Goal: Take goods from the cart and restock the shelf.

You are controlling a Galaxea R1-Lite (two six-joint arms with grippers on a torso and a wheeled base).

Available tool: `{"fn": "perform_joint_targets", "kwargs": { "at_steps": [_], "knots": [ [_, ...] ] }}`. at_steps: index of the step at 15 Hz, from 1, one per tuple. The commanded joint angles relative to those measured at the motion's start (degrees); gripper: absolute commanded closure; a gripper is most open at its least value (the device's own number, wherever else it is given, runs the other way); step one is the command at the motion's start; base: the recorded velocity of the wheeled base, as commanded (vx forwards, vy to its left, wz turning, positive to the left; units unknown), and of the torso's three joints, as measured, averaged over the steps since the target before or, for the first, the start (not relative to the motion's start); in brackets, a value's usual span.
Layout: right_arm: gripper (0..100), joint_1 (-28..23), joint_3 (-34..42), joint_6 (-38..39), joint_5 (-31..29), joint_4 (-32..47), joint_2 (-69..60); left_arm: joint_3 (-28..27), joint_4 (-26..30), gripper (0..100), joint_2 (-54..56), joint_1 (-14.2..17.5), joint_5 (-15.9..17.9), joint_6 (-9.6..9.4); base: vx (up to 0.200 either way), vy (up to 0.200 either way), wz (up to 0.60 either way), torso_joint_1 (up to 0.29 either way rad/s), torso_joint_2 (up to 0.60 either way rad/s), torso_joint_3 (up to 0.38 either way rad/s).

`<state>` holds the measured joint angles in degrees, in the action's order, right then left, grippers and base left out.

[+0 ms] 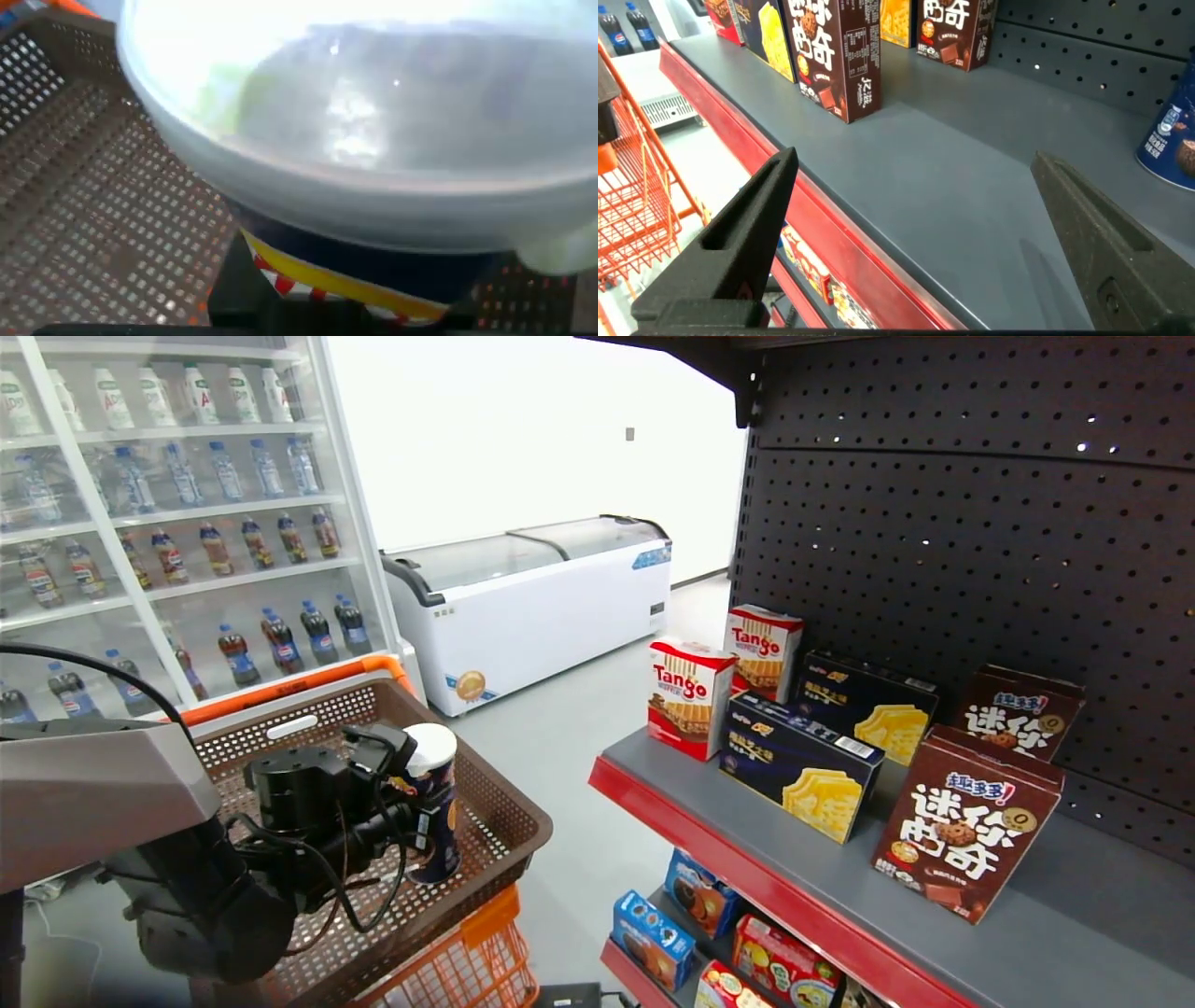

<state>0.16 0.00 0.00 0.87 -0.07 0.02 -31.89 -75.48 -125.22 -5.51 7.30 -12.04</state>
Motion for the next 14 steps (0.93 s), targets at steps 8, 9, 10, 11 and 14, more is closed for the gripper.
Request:
{"fn": "perform_joint_targets", "kwargs": {
  "at_steps": [8, 9, 10, 11, 14],
  "knots": [
    [0, 0.02, 0.00, 0.00, 0.01, -0.01, -0.02, -9.59, 20.38, 100, 13.78, -4.42, 6.41, 1.41, 0.000, 0.000, 0.00, 0.000, 0.00, 0.000],
    [0, 0.02, 0.00, 0.00, 0.01, -0.01, -0.02, -10.56, 24.77, 100, 17.56, -4.95, 6.58, 1.41, 0.000, 0.000, 0.00, 0.000, 0.00, 0.000],
    [0, 0.02, 0.00, 0.00, 0.01, -0.01, -0.02, -11.79, 28.81, 100, 19.84, -5.12, 7.29, 1.32, 0.000, 0.000, 0.00, 0.000, 0.00, 0.000],
    [0, 0.02, 0.00, 0.00, 0.01, -0.01, -0.02, -13.20, 33.74, 100, 22.21, -5.39, 11.42, 1.32, 0.000, 0.000, 0.00, 0.000, 0.00, 0.000],
    [0, 0.02, 0.00, 0.00, 0.01, -0.01, -0.02, -13.20, 38.39, 100, 28.81, -6.88, 16.16, 3.69, 0.000, 0.000, 0.00, 0.000, 0.00, 0.000]
  ]
}}
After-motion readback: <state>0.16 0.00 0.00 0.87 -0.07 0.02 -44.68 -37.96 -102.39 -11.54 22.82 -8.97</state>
